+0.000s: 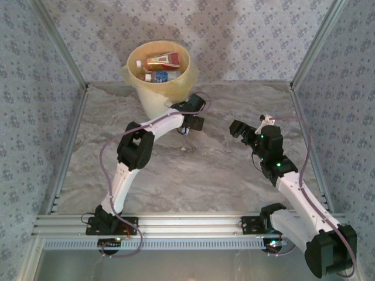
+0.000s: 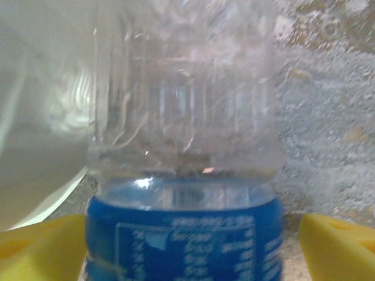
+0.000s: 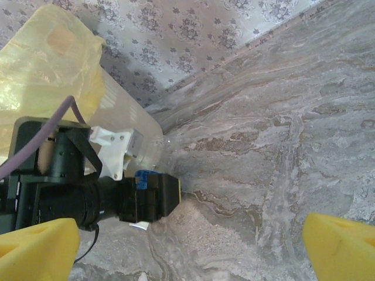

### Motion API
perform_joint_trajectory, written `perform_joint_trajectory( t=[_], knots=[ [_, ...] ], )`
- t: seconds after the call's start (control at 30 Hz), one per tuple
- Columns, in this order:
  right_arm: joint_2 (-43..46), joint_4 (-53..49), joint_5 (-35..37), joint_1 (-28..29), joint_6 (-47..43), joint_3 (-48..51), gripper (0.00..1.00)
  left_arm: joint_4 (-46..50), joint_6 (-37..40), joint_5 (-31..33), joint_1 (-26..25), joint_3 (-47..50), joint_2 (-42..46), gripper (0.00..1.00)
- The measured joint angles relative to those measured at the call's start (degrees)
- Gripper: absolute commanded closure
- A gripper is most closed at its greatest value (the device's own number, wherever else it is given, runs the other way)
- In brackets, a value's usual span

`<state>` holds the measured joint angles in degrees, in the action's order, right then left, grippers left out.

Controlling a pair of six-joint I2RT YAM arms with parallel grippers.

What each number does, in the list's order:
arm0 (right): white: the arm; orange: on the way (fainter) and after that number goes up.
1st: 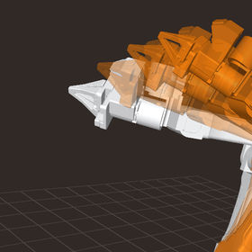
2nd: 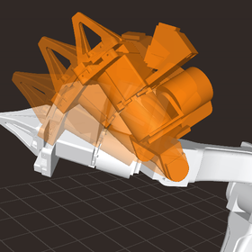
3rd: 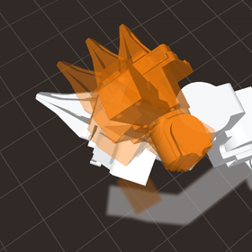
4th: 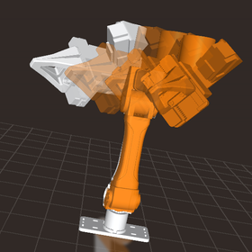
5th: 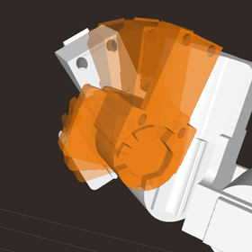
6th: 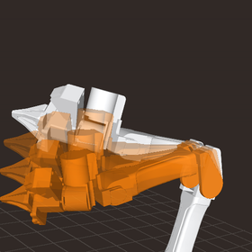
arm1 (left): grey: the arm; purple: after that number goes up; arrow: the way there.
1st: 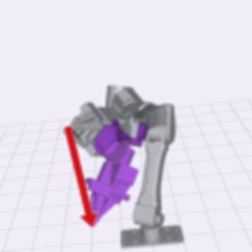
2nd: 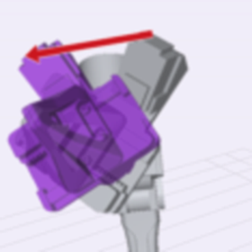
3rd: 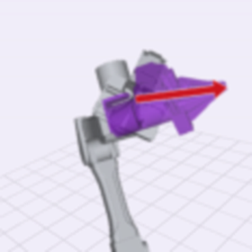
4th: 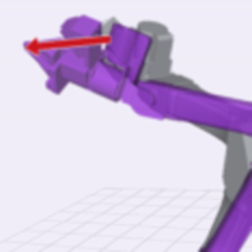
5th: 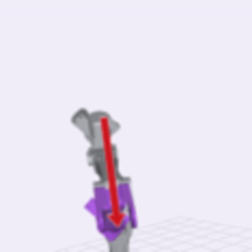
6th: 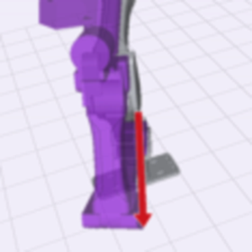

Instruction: Put the plastic bottles in the bin

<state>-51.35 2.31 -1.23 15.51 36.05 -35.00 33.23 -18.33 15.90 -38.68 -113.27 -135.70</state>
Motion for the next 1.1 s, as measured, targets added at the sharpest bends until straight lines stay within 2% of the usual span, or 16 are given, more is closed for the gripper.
perform_joint_trajectory(
  t=[0.27,0.5,0.6,0.67,0.93,1.1],
  knots=[
    [0.0,-0.7,0.0,-0.3,-0.5,0.0,0.0,0.3,-0.4,0.2,0.1,-4.3,-2.9,0.31],
    [0.0,-0.7,0.0,-0.5,-0.7,0.0,0.0,0.5,0.0,0.0,0.1,-4.3,-2.9,0.3],
    [0.0,-0.7,0.0,-0.5,-0.7,0.0,0.0,0.3,0.6,0.0,0.0,-4.2,-2.8,0.4],
    [0.2,-0.9,0.0,-0.5,-0.7,0.0,0.0,-0.8,1.1,-0.1,-0.1,-2.8,-2.0,0.41],
    [1.2,-1.0,0.1,-0.6,-0.9,0.0,0.0,-5.6,2.4,-3.8,-1.8,14.1,10.4,0.42],
    [1.5,-1.0,0.4,-0.7,-0.9,0.0,0.0,-12.8,3.9,-7.3,-4.2,24.4,24.5,0.42]
  ],
)
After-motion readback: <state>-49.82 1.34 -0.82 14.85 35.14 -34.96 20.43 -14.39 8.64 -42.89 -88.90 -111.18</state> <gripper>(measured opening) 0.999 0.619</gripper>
